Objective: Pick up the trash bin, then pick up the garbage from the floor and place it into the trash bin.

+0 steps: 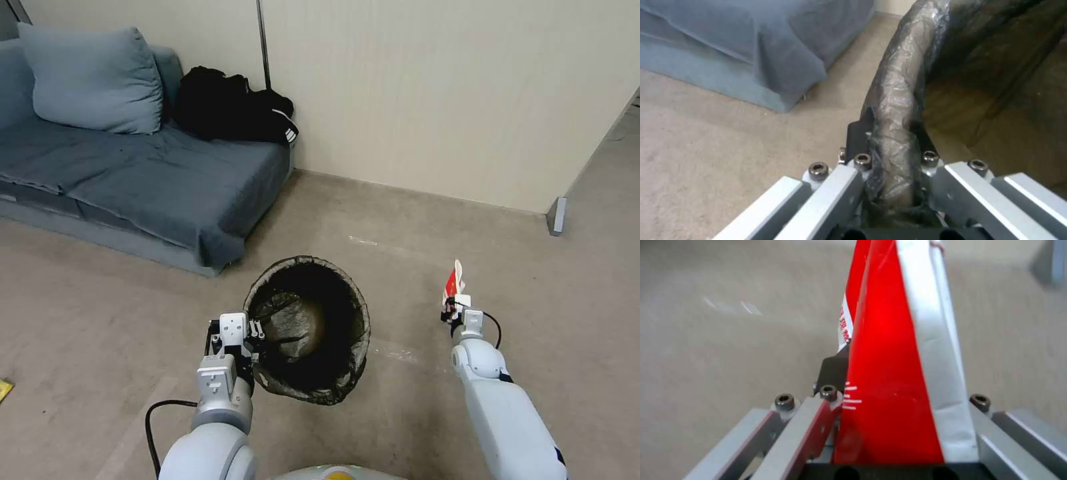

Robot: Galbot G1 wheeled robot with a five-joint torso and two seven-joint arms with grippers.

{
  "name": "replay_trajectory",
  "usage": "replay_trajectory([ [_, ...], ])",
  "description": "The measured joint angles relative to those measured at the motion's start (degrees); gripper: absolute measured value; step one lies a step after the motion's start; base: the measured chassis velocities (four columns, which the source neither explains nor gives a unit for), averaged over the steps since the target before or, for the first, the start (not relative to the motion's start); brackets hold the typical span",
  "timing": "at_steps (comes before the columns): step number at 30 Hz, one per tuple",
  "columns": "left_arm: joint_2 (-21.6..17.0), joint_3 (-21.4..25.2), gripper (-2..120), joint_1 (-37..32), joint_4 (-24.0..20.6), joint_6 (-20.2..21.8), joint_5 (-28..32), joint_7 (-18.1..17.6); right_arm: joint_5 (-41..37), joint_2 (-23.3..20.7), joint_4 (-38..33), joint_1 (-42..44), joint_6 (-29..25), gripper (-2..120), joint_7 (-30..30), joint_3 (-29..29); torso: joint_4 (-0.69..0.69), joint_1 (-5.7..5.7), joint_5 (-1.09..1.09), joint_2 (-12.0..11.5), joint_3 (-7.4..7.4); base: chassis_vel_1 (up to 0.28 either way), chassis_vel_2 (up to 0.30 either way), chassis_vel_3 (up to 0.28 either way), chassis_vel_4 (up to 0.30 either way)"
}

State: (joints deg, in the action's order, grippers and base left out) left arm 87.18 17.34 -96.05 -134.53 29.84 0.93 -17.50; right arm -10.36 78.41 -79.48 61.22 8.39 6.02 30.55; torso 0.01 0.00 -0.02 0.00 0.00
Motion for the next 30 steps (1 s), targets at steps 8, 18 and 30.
replay_trajectory([
  [8,-1.9,0.0,0,1.2,0.3,2.5,4.9,-0.7,-0.6,-1.2,-23.9,12.3,-14.4,14,-11.7,-3.3,-0.02,0.0,0.03,0.0,0.0,0.0,0.0,0.0,0.0],
  [18,-4.4,0.4,0,2.6,0.3,3.8,8.3,-1.1,-1.2,-5.3,-40.3,22.1,-22.2,14,-23.9,-10.4,0.0,0.0,0.01,0.0,0.0,0.0,0.0,0.0,0.0],
  [30,-5.0,-0.3,0,4.0,0.9,4.3,9.4,-1.2,2.5,-7.6,-38.6,29.3,-25.9,14,-30.2,-19.8,-0.01,0.0,0.02,0.0,0.0,0.0,0.0,0.0,0.0],
])
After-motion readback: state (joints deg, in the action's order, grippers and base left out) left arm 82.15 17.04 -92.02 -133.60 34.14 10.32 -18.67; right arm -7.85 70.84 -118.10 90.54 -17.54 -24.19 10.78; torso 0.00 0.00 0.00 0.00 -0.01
